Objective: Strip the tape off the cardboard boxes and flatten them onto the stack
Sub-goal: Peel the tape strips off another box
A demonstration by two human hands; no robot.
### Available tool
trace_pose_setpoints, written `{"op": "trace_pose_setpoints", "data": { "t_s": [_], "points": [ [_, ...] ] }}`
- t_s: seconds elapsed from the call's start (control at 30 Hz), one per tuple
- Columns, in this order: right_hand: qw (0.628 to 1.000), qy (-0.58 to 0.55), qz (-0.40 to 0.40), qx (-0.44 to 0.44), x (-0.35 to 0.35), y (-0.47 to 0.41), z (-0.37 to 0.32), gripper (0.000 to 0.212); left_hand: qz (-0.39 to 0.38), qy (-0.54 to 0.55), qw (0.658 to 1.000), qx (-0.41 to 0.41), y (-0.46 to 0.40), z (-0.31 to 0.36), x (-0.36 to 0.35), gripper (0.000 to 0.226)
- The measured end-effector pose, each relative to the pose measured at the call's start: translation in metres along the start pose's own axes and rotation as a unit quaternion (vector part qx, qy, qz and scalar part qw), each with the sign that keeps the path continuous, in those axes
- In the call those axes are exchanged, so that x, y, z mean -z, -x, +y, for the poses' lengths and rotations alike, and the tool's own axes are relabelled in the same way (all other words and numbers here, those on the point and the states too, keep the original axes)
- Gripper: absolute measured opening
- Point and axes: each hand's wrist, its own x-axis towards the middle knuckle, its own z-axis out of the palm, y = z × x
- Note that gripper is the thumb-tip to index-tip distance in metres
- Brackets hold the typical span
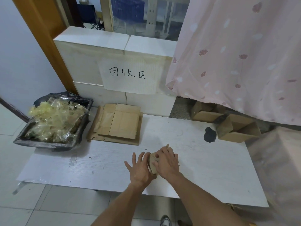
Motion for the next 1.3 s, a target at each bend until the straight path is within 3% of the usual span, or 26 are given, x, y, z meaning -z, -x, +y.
{"op": "trace_pose_setpoints", "data": {
  "t_s": [0.23, 0.43, 1.13, 1.3],
  "points": [
    [1.0, 0.004, -0.02, -0.024, 0.004, -0.001, -0.006, 0.026, 0.003, 0.0, 1.0, 0.006, 0.001, 0.003, 0.0, 0.102],
    [0.996, -0.014, -0.04, -0.072, 0.0, 0.0, -0.019, 0.053, 0.003, -0.01, 1.0, 0.016, 0.002, 0.007, 0.001, 0.102],
    [0.995, -0.004, -0.076, -0.069, 0.011, -0.006, -0.018, 0.05, -0.004, -0.023, 1.0, 0.015, 0.003, 0.007, 0.0, 0.098],
    [0.995, -0.001, -0.078, -0.069, 0.012, -0.009, -0.016, 0.037, -0.004, -0.025, 1.0, 0.012, 0.003, 0.007, -0.002, 0.099]
  ]
}}
